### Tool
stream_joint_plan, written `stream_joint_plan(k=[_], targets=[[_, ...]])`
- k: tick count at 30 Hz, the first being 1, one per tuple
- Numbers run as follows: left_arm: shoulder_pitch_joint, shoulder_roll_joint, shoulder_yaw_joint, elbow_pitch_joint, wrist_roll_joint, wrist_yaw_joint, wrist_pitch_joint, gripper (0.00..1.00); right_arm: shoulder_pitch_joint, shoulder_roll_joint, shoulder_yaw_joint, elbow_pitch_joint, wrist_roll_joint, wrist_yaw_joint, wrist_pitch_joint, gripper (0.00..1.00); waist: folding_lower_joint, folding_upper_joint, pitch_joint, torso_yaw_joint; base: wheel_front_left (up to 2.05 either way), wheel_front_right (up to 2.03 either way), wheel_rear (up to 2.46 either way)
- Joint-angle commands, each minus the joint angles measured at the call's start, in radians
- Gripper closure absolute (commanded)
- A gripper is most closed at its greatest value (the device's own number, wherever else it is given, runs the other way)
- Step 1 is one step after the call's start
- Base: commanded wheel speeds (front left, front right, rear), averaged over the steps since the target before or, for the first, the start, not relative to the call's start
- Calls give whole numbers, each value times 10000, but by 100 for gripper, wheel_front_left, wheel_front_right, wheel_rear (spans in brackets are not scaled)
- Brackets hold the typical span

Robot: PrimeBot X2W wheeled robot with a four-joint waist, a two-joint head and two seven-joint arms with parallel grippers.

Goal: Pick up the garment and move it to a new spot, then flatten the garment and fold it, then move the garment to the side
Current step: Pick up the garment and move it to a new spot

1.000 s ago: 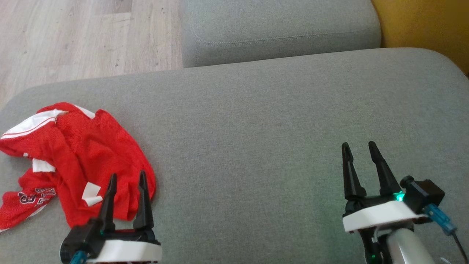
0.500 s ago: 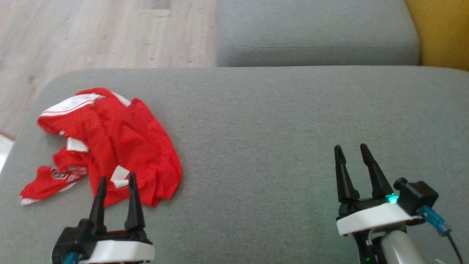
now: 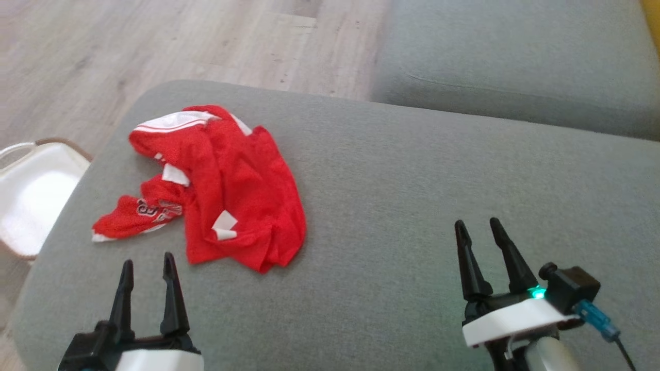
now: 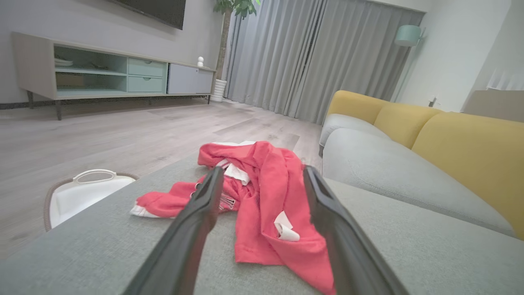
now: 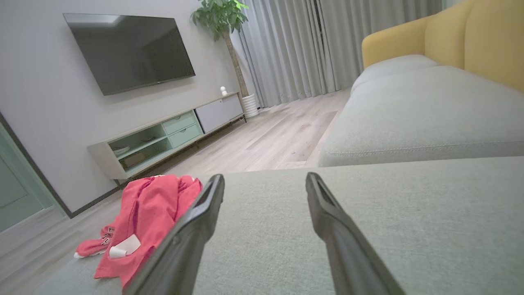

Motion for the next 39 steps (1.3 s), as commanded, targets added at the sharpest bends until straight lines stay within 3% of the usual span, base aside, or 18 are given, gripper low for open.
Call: stream_joint_plan(k=[1, 11, 24, 31, 35, 39], targets=[[-274, -6, 381, -306, 117, -18, -95, 0, -247, -64, 262, -298, 54, -7, -109, 0, 0, 0, -61, 193, 0, 0, 0], [-194, -7, 509, -375, 110, 0, -95, 0, -171, -64, 430, -281, 198, -7, -109, 0, 0, 0, -127, 443, 0, 0, 0], [-877, 83, 806, -591, 733, -222, -95, 0, -336, -64, 310, -505, 81, -7, -109, 0, 0, 0, 489, 52, 0, 0, 0], [-3462, 1278, 375, 455, 1282, -542, 157, 0, -778, -64, -113, -788, -427, -7, -109, 0, 0, 0, 1597, -305, 0, 0, 0], [-5487, 2097, -247, 1510, 1312, -646, 1295, 0, -1041, -64, -306, -887, -676, -7, -109, 0, 0, 0, 2267, -565, 0, 0, 0], [-7114, 2860, -655, 3023, 1290, -672, 3074, 0, -1351, -64, -383, -962, -806, -7, -109, 0, 0, 0, 2862, -935, 0, 0, 0]])
